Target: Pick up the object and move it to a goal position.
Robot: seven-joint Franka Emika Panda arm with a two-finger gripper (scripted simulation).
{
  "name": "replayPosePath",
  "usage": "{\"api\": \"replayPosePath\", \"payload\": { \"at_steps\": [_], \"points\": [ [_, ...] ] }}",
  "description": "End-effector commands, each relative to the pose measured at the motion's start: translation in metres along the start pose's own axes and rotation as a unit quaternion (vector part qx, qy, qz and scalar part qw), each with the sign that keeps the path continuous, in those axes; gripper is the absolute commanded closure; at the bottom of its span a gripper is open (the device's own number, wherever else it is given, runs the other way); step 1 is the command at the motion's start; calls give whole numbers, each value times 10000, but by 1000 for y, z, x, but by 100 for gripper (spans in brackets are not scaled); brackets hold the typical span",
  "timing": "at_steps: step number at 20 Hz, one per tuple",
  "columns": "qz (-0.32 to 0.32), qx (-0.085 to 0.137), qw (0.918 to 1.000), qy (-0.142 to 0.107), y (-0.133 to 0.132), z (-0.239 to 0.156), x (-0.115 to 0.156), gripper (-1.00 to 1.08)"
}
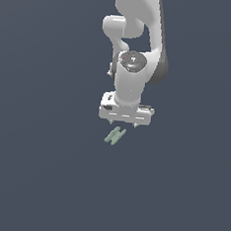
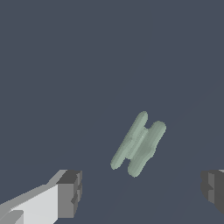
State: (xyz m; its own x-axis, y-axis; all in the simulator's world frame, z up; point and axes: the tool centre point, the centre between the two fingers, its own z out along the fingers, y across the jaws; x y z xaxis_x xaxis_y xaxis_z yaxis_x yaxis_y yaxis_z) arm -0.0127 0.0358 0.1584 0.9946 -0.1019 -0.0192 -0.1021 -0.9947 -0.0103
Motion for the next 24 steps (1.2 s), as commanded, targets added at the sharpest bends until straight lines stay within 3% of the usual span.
{"api": "replayPosePath", "payload": {
  "at_steps": [1, 6, 13, 24],
  "points": [
    [290, 5, 9996, 6, 2, 11, -1, -92],
    [1014, 8, 9948, 30, 8, 37, -3, -92],
    [1910, -5, 9816, 68, 17, 68, -8, -92],
    [2542, -25, 9671, 105, 24, 89, -13, -92]
  ]
}}
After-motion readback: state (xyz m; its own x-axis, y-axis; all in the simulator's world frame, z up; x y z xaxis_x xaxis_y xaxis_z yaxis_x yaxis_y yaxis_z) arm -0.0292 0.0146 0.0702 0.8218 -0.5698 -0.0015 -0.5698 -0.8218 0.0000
